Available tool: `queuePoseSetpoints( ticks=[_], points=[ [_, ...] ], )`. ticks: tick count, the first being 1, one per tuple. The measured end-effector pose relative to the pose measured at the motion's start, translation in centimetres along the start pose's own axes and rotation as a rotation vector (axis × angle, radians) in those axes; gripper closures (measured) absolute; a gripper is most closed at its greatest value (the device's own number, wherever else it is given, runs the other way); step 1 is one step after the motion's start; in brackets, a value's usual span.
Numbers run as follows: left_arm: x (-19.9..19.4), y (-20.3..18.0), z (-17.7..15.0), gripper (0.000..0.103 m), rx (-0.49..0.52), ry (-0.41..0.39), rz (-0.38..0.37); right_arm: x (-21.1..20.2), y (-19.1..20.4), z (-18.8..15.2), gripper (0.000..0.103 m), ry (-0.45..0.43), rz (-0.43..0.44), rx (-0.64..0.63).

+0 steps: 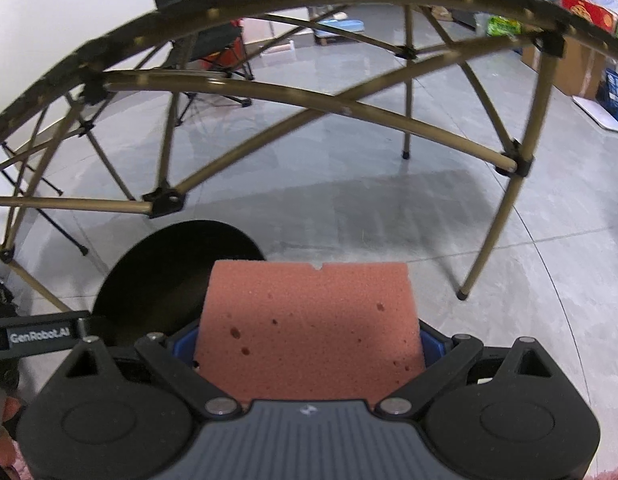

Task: Collect trash
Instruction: 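Move the right tool over the bin and open it to drop the sponge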

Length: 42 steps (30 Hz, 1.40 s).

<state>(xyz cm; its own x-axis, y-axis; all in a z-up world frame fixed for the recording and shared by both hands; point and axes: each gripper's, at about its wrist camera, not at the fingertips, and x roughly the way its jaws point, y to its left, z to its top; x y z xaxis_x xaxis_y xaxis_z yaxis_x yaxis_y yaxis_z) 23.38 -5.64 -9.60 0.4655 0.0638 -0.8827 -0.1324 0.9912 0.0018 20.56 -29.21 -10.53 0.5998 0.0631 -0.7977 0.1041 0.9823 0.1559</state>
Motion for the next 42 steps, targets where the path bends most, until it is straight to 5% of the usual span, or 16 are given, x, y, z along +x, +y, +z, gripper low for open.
queuePoseSetpoints(
  ticks=[26,42],
  points=[
    [-0.8,10.2,-0.6,0.000,-0.141,-0.026,0.079,1.0,10.9,1.0,0.005,-0.009,0.099,-0.157],
    [-0.4,12.0,-0.9,0.000,-0.161,-0.012,0.087,2.9,12.2,1.0,0.005,0.026,0.096,-0.178]
  ],
)
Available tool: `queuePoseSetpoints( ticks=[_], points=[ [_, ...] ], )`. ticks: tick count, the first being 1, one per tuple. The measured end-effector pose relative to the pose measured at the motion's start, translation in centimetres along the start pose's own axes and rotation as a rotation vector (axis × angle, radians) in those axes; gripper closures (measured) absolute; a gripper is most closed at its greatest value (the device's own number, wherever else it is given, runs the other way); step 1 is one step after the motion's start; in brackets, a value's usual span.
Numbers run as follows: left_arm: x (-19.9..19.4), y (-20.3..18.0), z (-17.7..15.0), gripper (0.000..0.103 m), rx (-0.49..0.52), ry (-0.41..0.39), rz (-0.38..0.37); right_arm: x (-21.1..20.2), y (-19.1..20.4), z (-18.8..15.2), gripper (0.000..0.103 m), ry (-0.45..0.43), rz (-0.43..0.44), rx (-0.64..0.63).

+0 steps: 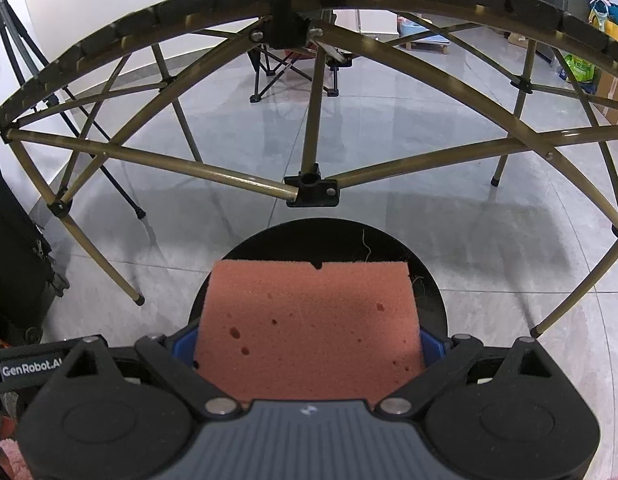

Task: Collect trash
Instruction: 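Move the right tool over the bin and open it to drop the sponge, then raise both open tools and bring them back over the table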

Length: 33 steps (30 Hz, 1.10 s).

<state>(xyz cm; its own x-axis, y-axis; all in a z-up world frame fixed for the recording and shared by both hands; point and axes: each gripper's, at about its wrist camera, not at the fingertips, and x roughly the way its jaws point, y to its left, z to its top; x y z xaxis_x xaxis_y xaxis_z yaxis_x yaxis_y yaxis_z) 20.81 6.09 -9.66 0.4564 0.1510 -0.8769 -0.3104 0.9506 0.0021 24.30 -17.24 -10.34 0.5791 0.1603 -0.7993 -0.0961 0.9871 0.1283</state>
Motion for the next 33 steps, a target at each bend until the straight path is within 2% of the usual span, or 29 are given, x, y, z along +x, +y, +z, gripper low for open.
queuePoseSetpoints(
  ticks=[6,9,33],
  points=[
    [0.14,0.08,0.02,0.000,-0.003,0.003,0.004,0.11,0.03,0.02,0.005,0.000,0.002,0.000],
    [0.16,0.11,0.02,0.000,-0.002,0.003,0.003,0.24,0.05,0.06,0.000,-0.003,-0.003,0.004],
    [-0.29,0.00,-0.28,0.000,0.000,-0.004,-0.008,0.02,-0.10,0.13,0.000,-0.017,-0.009,0.013]
  ],
)
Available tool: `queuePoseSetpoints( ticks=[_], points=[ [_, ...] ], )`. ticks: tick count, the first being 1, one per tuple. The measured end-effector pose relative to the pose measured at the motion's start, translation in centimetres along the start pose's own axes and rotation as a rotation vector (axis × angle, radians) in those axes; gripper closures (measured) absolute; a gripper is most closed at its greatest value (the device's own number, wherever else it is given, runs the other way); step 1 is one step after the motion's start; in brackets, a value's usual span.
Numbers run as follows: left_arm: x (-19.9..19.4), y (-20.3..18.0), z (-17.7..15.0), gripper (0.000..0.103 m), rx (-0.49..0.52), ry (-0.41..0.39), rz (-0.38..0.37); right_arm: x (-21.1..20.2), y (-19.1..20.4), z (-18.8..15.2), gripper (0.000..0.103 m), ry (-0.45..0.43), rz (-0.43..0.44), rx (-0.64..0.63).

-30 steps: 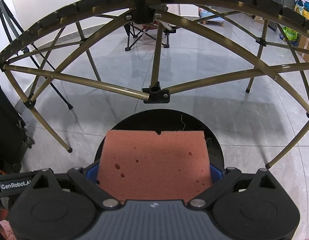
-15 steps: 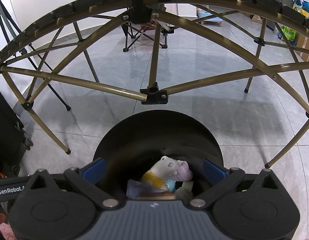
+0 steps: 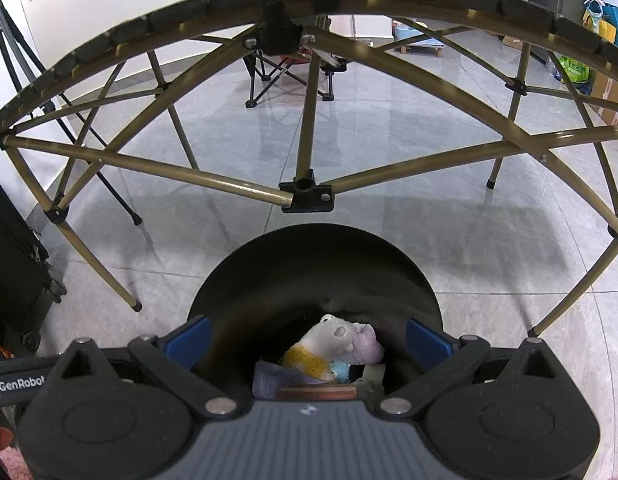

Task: Collect trash
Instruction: 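Raise both open tools and bring them back over the table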

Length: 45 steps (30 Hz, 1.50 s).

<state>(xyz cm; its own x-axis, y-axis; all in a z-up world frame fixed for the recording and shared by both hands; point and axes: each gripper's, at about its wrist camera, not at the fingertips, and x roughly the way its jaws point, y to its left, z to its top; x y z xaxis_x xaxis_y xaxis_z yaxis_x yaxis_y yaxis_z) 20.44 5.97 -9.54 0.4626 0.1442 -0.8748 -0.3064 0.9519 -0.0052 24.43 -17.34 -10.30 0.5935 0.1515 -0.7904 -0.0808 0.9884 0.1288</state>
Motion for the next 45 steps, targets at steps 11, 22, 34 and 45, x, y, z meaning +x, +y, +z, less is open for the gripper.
queuePoseSetpoints(
  ticks=[11,22,34,45],
  points=[
    [-2.3,-0.8,-0.4,0.000,0.028,-0.088,-0.044,-2.9,-0.8,0.2,0.000,-0.097,-0.009,0.029],
    [-6.6,-1.1,-1.5,0.000,0.041,-0.247,-0.095,-7.7,-1.7,-0.3,0.000,-0.233,0.055,0.038],
    [-12.6,-2.5,-0.6,0.000,0.034,-0.358,-0.148,-14.0,-2.9,0.4,0.000,-0.421,0.086,0.042],
    [-17.5,-6.3,3.2,0.000,0.072,-0.427,-0.215,-19.7,-7.0,5.3,0.000,-0.529,0.049,0.081]
  ],
)
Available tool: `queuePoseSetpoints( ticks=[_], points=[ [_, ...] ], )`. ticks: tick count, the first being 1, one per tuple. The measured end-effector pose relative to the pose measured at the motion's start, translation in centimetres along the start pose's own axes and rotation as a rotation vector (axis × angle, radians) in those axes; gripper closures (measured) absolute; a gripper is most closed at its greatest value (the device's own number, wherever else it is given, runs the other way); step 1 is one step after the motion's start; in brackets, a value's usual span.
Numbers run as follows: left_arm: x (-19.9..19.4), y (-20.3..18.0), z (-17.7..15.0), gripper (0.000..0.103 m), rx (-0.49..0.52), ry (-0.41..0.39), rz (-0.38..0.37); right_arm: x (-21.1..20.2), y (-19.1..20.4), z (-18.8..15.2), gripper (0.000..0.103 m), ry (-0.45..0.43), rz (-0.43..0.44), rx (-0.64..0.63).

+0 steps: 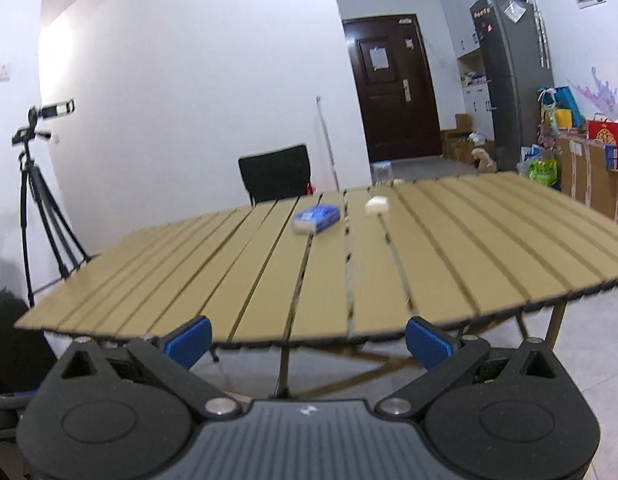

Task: Collect trash
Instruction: 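Raise both open tools and bring them back over the table, then grasp the blue tissue pack with the left tool while the right tool grasps the white foam wedge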

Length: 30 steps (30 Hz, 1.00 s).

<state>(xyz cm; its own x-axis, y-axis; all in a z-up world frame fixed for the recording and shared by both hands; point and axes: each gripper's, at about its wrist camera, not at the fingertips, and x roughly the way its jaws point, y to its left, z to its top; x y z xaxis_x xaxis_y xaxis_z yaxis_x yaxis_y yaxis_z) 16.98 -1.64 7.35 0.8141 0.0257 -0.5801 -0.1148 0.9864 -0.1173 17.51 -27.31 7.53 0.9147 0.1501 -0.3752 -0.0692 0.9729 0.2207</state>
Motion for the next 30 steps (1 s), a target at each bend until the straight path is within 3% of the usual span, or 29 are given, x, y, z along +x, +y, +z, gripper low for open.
queuePoseSetpoints(
  ticks=[12,30],
  points=[
    [3.8,-3.6,7.1,0.000,0.011,-0.012,-0.034,4.9,-5.2,6.3,0.000,-0.018,-0.014,0.042],
    [15.5,-12.2,16.2,0.000,0.116,0.001,-0.077,16.1,-10.1,11.5,0.000,-0.008,-0.088,0.023]
  ],
)
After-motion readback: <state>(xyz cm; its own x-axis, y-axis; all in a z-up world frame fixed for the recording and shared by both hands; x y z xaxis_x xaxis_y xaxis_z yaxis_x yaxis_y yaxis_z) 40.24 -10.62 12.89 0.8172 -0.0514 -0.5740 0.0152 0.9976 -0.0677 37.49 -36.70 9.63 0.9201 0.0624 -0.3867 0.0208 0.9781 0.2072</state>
